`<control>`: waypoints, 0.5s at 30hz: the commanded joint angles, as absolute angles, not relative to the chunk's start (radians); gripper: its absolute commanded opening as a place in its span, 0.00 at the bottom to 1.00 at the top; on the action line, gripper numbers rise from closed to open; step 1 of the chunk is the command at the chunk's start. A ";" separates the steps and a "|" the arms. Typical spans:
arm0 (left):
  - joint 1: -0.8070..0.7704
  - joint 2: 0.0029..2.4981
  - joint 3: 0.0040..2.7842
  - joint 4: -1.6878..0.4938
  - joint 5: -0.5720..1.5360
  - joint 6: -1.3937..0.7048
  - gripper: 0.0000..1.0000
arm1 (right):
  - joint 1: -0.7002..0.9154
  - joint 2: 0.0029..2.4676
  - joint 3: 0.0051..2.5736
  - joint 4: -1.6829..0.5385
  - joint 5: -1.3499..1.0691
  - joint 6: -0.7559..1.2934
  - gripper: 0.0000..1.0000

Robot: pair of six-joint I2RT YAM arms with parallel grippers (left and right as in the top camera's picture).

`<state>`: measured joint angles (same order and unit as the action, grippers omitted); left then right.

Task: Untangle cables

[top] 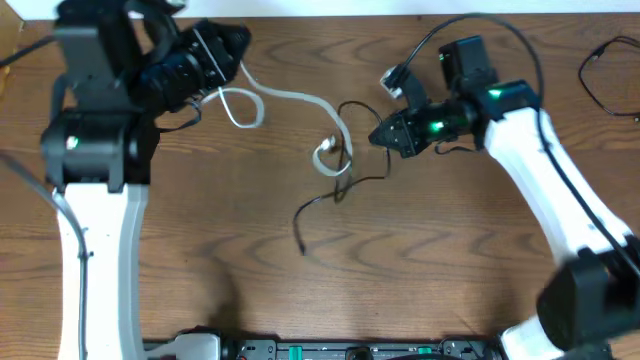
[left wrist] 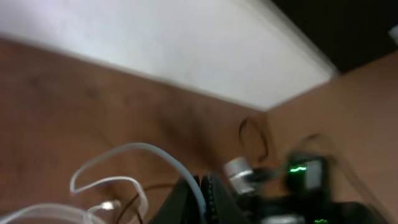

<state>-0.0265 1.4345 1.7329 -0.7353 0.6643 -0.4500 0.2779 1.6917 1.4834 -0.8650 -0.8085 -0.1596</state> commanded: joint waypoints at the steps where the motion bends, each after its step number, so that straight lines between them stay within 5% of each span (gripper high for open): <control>1: -0.054 1.477 1.752 -0.781 0.730 -0.337 0.09 | 0.276 1.644 1.486 -0.864 -0.873 -0.170 0.01; 9: -0.080 1.495 1.752 -0.668 0.730 -0.331 0.07 | 0.261 1.636 1.485 -0.914 -0.382 0.163 0.01; 15: -0.080 1.421 1.752 -0.464 0.729 -0.381 0.08 | 0.263 1.695 1.483 -0.970 -0.182 0.213 0.01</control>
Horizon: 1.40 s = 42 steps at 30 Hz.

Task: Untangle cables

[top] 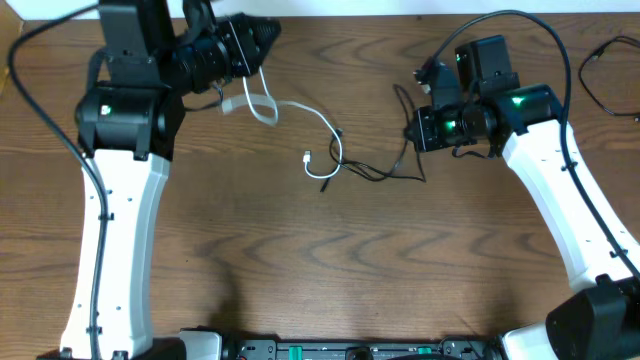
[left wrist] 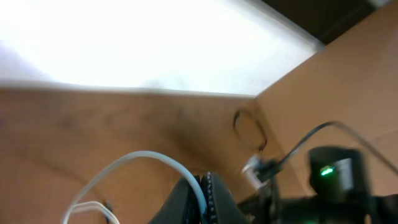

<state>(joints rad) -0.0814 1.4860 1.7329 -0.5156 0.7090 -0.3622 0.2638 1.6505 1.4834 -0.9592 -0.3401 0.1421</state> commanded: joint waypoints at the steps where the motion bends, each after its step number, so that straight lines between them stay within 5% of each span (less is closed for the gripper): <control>1: -0.080 1.404 1.752 -0.429 0.728 -0.393 0.07 | 0.262 1.709 1.483 -0.974 -0.175 0.216 0.01; 23: -0.079 1.112 1.752 -0.169 0.226 -0.514 0.08 | 0.247 2.061 1.483 -0.942 -0.033 0.263 0.03; 29: -0.079 1.117 1.752 -0.169 0.221 -0.558 0.08 | 0.247 2.026 1.500 -0.923 -0.173 0.116 0.55; 39: -0.079 1.133 1.752 -0.152 0.253 -0.604 0.07 | 0.272 1.834 1.539 -0.741 -0.826 -0.156 0.86; 42: -0.079 1.131 1.752 -0.148 0.254 -0.605 0.07 | 0.321 1.831 1.539 -0.667 -0.869 -0.155 0.88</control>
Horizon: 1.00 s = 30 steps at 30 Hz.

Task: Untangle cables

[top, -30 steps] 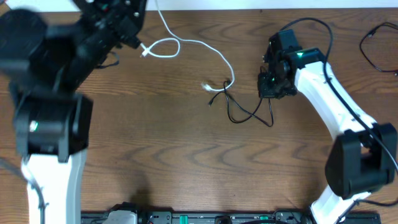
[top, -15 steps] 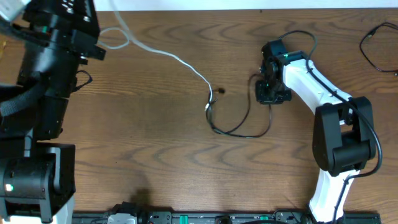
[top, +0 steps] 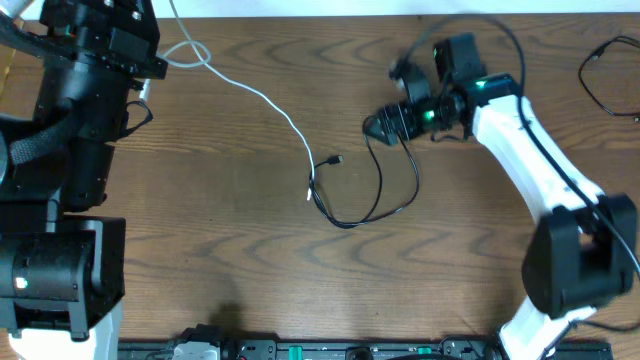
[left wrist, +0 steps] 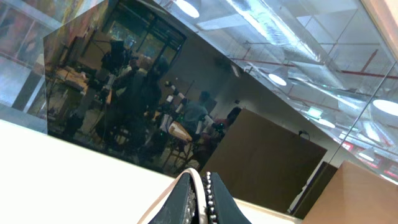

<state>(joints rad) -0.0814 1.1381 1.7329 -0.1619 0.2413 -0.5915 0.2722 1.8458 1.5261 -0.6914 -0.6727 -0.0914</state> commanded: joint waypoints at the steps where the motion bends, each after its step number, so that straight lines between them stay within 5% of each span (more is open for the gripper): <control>1: -0.079 1.131 1.752 -0.148 0.254 -0.605 0.07 | 0.340 1.840 1.539 -0.656 -0.876 -0.159 0.88; 12: -0.079 1.132 1.752 -0.160 0.280 -0.604 0.07 | 0.480 2.048 1.536 -0.554 -1.059 -0.263 0.77; 15: -0.079 1.134 1.752 -0.173 0.280 -0.604 0.07 | 0.483 2.074 1.536 -0.473 -1.045 -0.194 0.57; 18: -0.079 1.140 1.752 -0.179 0.280 -0.604 0.07 | 0.464 2.064 1.538 -0.340 -1.029 -0.044 0.20; 21: -0.079 1.143 1.752 -0.199 0.280 -0.604 0.08 | 0.442 2.035 1.538 -0.279 -0.955 0.088 0.01; 30: -0.079 1.156 1.752 -0.368 0.291 -0.595 0.07 | 0.344 1.846 1.538 -0.493 -0.321 0.237 0.01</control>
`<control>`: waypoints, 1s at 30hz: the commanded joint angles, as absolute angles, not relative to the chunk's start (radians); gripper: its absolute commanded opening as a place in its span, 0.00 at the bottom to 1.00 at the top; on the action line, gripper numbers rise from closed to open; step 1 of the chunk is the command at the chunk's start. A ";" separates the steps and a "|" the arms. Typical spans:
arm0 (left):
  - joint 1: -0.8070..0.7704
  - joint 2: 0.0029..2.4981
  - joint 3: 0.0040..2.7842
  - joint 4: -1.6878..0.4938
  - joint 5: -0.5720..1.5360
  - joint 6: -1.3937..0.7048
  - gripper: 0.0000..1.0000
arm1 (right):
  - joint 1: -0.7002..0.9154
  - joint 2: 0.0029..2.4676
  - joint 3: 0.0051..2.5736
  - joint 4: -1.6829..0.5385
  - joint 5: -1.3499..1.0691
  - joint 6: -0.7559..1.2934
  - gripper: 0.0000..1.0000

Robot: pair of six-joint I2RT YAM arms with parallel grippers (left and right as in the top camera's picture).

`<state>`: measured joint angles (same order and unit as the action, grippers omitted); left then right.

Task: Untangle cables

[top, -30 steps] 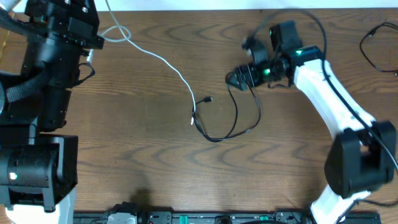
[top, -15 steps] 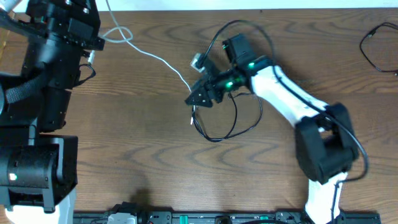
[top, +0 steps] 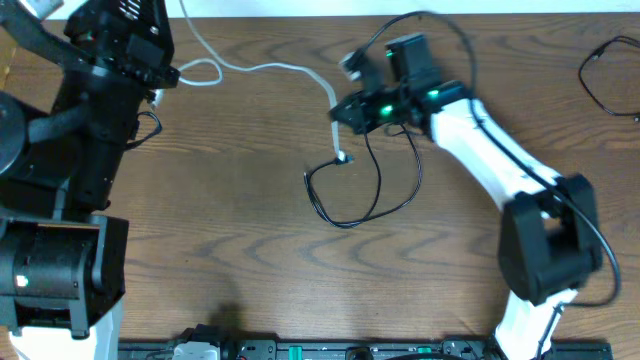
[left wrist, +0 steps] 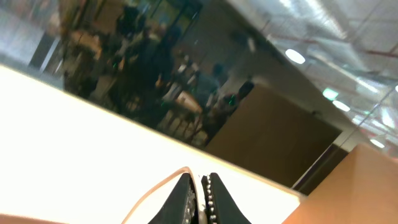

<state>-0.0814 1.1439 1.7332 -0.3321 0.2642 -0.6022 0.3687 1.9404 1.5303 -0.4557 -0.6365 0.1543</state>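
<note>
In the overhead view a white cable (top: 270, 68) comes down from the top left, loops, then runs right and drops to its plug (top: 342, 157) at mid-table. In the left wrist view my left gripper (left wrist: 200, 180) is shut on this cable and points up at a wall and ceiling. My left arm (top: 105, 70) is raised high at the left. A black cable (top: 380, 200) lies in a loop on the table. Its upper part hangs from my right gripper (top: 345, 110), which looks shut on it, right beside the white cable's downward stretch.
Another thin black cable (top: 600, 75) lies coiled at the far right edge of the wooden table (top: 250, 280). The right arm (top: 480, 150) stretches diagonally across the right half. The left arm's body covers the left edge.
My right gripper moved left with the black cable, next to the white one. The white cable lay in a straight diagonal; it now bends across the top and hangs by the right gripper.
First both cables were knotted together mid-table, my left gripper low on the white one and my right on the black. Then the grippers stood wider apart and the knot was stretched out. Later the left arm was high, the cables lay apart. Now they meet again.
</note>
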 commanded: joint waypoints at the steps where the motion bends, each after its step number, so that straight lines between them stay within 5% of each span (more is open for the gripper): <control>1: -0.079 1.164 1.752 -0.393 0.319 -0.581 0.07 | 0.340 1.828 1.538 -0.510 -0.306 0.214 0.01; 8: -0.080 1.267 1.752 -0.570 0.577 -0.517 0.07 | 0.358 1.776 1.538 -0.578 -0.556 0.037 0.05; 10: -0.080 1.303 1.752 -0.607 0.655 -0.475 0.08 | 0.369 1.776 1.538 -0.585 -0.627 0.011 0.27; 11: -0.080 1.327 1.752 -0.629 0.706 -0.445 0.08 | 0.378 1.776 1.538 -0.588 -0.656 -0.006 0.52; 15: -0.080 1.388 1.752 -0.654 0.852 -0.374 0.08 | 0.400 1.776 1.538 -0.589 -0.665 -0.041 0.77; 30: -0.080 1.402 1.752 -0.631 1.020 -0.380 0.07 | 0.441 1.786 1.538 -0.455 -0.920 -0.245 0.81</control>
<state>-0.0814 1.4242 1.7390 -0.6407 0.9401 -0.3916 0.4206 1.7828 1.5303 -0.4744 -0.8429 -0.1993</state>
